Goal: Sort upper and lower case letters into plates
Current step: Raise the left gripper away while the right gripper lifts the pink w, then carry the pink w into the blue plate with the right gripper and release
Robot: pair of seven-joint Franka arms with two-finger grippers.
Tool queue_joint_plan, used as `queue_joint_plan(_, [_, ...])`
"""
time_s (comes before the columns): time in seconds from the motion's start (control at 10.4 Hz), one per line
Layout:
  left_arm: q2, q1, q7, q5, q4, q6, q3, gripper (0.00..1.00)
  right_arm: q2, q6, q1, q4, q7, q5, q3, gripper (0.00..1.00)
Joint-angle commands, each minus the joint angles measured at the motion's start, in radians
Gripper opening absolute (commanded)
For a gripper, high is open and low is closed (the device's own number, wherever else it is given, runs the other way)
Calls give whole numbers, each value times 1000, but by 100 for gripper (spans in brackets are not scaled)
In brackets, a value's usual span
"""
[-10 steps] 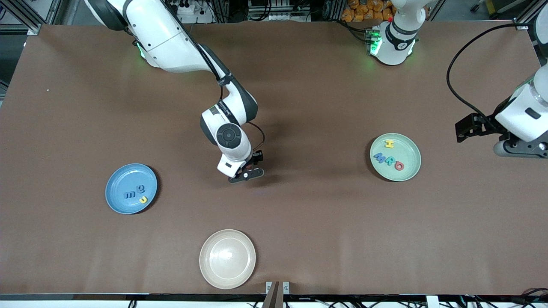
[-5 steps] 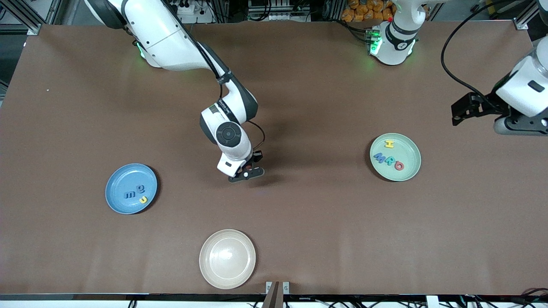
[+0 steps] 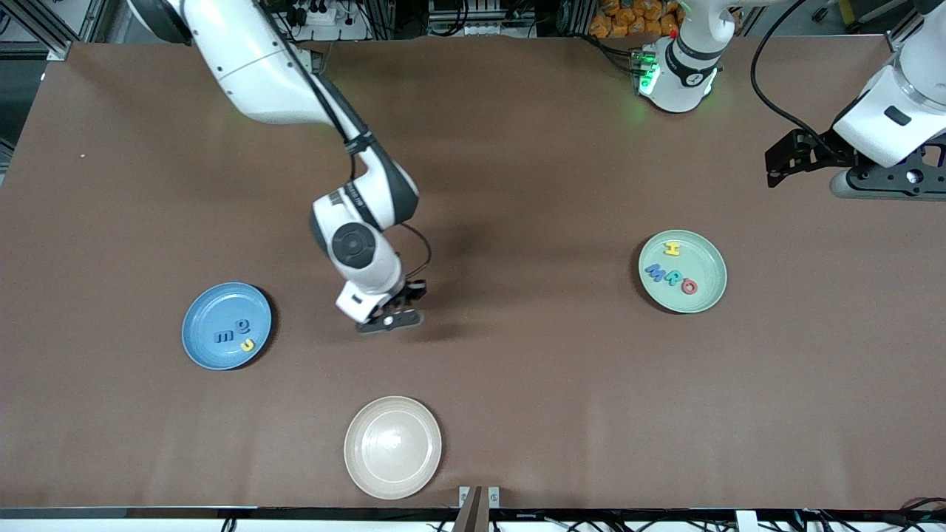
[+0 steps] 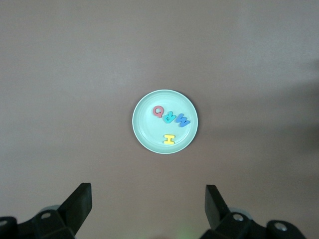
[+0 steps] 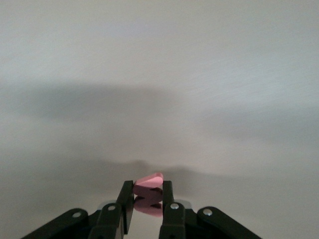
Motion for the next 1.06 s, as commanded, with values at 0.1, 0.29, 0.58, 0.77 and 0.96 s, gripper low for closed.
queue_joint_plan(0.1, [-35,-20,10,-31,-42,33,20,100,-28,-33,-16,-31,-68,-66,-124,0])
queue_joint_plan(0.29, [-33,-36,-17,-34,-42,37,21,100,-48,-64,-17,-33,-164,-66,-214,0])
queue_joint_plan(0.58, [-33,-86,-30,-134,-45,48,134,100,-87,-91,-126,-33,-466,-60,-290,0])
queue_joint_plan(0.77, [-33,-83,-31,-128,-45,46,136,100,-88,-102,-212,-34,-629,-52,-288,0])
queue_joint_plan(0.96, [-35,-83,-40,-103,-45,42,127,100,-84,-169,-232,-39,-667,-37,-285,61])
